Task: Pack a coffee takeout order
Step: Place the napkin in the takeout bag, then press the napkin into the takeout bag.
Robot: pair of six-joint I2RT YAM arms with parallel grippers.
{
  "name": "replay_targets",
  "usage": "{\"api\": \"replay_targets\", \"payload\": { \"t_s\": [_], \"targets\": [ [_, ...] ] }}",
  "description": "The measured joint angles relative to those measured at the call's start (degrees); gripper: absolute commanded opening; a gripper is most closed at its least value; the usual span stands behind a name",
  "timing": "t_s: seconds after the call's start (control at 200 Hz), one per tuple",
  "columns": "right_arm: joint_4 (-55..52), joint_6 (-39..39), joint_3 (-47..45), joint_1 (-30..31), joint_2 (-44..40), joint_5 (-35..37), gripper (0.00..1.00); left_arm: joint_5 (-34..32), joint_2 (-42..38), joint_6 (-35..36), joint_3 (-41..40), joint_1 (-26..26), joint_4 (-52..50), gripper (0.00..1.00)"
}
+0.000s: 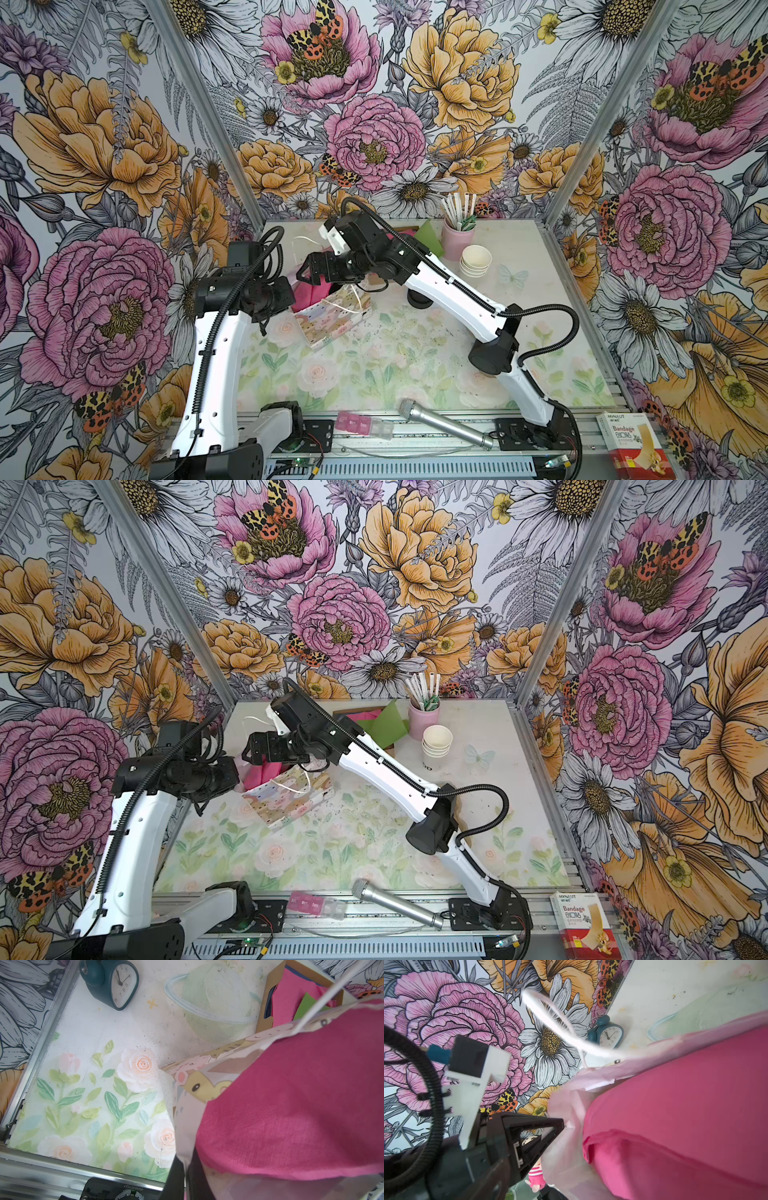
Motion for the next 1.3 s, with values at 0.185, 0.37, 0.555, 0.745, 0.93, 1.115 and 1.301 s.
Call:
{"api": "replay_targets", "payload": {
  "t_s": [0.185, 0.37, 0.555, 0.745, 0.93, 1.115, 1.301],
  "targets": [
    [-0.1, 0.0, -0.2, 0.0, -3.6, 0.9, 0.96, 0.0, 0.0, 0.0, 0.0, 0.0, 0.0, 0.08],
    [-0.1, -0.5, -3.0, 0.0, -8.1, 1.8, 0.95, 0.0, 0.0, 0.0, 0.0, 0.0, 0.0, 0.1],
    [-0.3, -2.8, -4.2, -0.3, -11.6, 4.2, 0.94, 0.0, 0.0, 0.0, 0.1, 0.0, 0.0, 0.17],
    [-0.1, -3.2, -3.7, -0.7, -10.0, 4.2, 0.93, 0.2, 0.0, -0.2, 1.0, 0.0, 0.0, 0.48],
    [-0.1, -4.2, -0.8, -0.7, -4.0, 3.9, 0.89, 0.4, -0.2, -1.2, 4.3, 0.0, 0.1, 0.76],
    [-0.3, -4.4, -0.4, -0.7, 0.2, 3.0, 0.79, 0.4, -2.1, -1.9, 7.8, 0.8, 0.1, 0.83],
    [-0.4, -3.0, -2.1, -0.7, 0.9, 3.3, 0.75, 0.4, -4.1, -1.9, 8.8, 1.2, 0.2, 0.85]
  ]
}}
